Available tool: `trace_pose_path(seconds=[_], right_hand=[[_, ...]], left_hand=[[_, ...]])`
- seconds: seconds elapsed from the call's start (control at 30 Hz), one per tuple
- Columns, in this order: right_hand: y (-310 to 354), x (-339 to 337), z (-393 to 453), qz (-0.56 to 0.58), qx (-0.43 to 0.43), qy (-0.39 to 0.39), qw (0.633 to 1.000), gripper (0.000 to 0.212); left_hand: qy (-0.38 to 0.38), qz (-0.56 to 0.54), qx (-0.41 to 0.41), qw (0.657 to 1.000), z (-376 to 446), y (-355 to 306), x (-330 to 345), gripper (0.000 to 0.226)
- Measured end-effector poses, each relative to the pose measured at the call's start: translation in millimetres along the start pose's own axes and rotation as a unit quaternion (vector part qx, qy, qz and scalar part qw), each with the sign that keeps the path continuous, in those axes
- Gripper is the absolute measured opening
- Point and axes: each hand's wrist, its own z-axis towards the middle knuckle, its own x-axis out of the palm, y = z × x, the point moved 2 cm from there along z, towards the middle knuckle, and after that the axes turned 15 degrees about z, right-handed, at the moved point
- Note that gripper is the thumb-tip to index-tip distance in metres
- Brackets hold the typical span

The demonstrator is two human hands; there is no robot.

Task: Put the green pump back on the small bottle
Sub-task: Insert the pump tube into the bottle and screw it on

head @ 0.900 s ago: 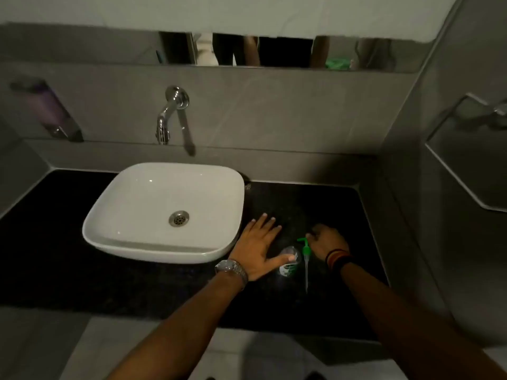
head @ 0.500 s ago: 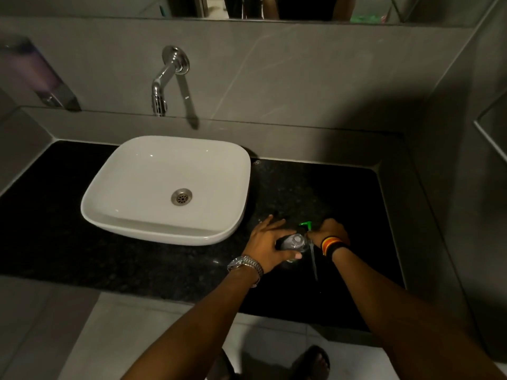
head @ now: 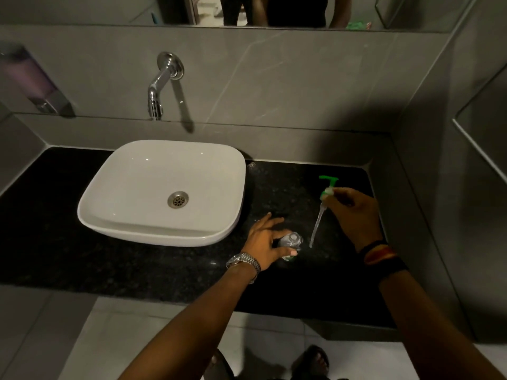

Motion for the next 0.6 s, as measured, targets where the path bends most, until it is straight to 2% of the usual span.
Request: trace_pose_path(seconds=[0.07, 0.17, 0.4, 0.5, 0.6], right_hand=[[16, -2, -14, 0.041, -0.015, 0.009, 0.999, 0.021], [24, 8, -33, 0.043, -0.042, 0.019, 0.998, 0.022], [-8, 24, -47, 0.003, -0.045, 0.036, 0.998, 0.027], [-30, 30, -53, -0.05, -0.028, 0.066, 0.996, 0.024], [-48, 35, -57, -0.153, -0.026, 0.054, 0.986, 0.022]], left_hand=[[-0.006, 0.003, 0.006, 1.0, 1, 2, 1, 0.059], [-0.006, 0.016, 0.01, 1.0, 2, 3, 1, 0.059], [-0.006, 0.027, 0.016, 0.999, 2, 3, 1, 0.06], [-0.008, 0.025, 0.015, 1.0, 1, 1, 1, 0.058], [-0.013, 0.023, 0.014, 1.0, 1, 1, 1, 0.058]])
